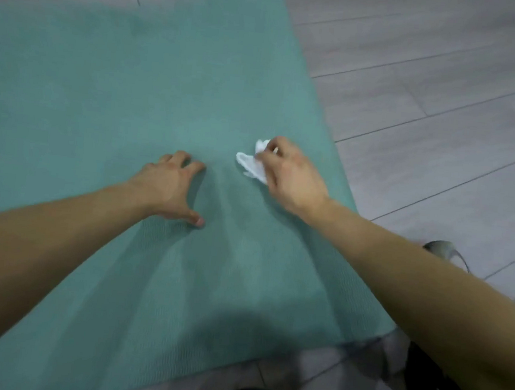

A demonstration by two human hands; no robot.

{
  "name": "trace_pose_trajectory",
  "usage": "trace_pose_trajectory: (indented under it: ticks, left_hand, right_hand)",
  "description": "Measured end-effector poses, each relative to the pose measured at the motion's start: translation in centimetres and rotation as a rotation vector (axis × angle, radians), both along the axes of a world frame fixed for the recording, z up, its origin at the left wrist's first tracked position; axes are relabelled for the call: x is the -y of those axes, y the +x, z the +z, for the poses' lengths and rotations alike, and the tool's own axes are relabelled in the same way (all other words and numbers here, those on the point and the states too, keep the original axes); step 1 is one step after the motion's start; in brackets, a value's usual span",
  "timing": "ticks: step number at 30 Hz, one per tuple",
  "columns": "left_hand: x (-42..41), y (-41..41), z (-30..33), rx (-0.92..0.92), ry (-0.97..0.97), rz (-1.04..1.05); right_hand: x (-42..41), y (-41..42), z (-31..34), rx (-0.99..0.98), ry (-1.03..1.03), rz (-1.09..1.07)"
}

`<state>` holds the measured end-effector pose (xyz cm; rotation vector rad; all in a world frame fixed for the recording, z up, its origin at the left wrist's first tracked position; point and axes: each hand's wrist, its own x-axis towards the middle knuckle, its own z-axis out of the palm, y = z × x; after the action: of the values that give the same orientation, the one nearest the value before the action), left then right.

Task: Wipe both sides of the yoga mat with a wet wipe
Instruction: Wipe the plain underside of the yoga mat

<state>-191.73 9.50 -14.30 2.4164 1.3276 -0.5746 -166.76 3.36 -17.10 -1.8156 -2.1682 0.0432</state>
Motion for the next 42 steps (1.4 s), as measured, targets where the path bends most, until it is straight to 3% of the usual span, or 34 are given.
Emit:
trace_pose_trajectory:
  ticks: [2,6,9,12,16,17,21,23,25,27,29,33,36,37,40,42]
  left_hand:
    - [-0.2,0.1,-0.2,-0.029,-0.005,0.021]
    - [-0.8,0.5,-0.5,-0.112,0.021,0.039]
    - [-1.7,1.1,-0.8,-0.172,0.009,0.067]
    - [-2.3,1.9,-1.1,-0.21,-0.06,0.089]
    - [-2.5,2.7,-1.3,-0.234,-0.064,0.079]
    - [-2.5,2.6,-1.4,-0.231,-0.052,0.066]
    - [-2.7,2.5,-1.7,-0.222,-0.014,0.042]
    - [-2.7,2.7,-1.8,-0.225,-0.012,0.042]
    - [-2.8,2.7,-1.8,-0.232,-0.011,0.041]
    - [-2.8,2.6,-1.8,-0.237,-0.011,0.044]
    - [-2.8,2.7,-1.8,-0.241,-0.01,0.035]
    - [-2.5,2.9,-1.7,-0.236,0.007,0.04]
    - [-2.8,2.9,-2.3,-0.222,0.035,0.051]
    - [-2.9,3.1,-2.2,-0.217,0.024,0.048]
    - [-2.7,2.8,-2.4,-0.203,0.03,0.068]
    - [-2.9,2.8,-2.2,-0.195,0.024,0.062]
  right_hand:
    - [0.9,-0.2,-1.4,0.058,-0.053,0.084]
    - [-0.6,-0.3,-2.5,0.091,-0.012,0.043]
    - [-3.5,1.5,-1.9,0.084,0.016,-0.099]
    - [-3.0,0.1,-2.6,-0.051,-0.035,-0.233]
    - [0.7,-1.2,-4.2,0.015,-0.132,0.304]
    - [-0.3,1.2,-3.9,0.054,-0.098,0.292]
    - [-4.6,11.1,-1.6,0.046,-0.008,-0.277]
    - [-3.5,9.9,-1.4,-0.07,-0.064,-0.324]
    - [0.0,5.8,-1.8,-0.18,-0.209,-0.106]
    - [3.7,3.6,-2.3,-0.102,-0.317,0.24]
    - [3.0,5.7,-2.1,-0.01,-0.281,0.313]
    - [-4.0,10.3,-1.3,-0.066,-0.104,-0.151]
    - [-4.6,7.0,-2.3,-0.219,-0.111,-0.391]
    - [-3.2,5.0,-2.8,-0.257,-0.134,-0.33]
    - [1.6,2.4,-2.7,-0.199,-0.289,0.319]
    - [-1.3,5.8,-2.4,-0.072,-0.252,0.466]
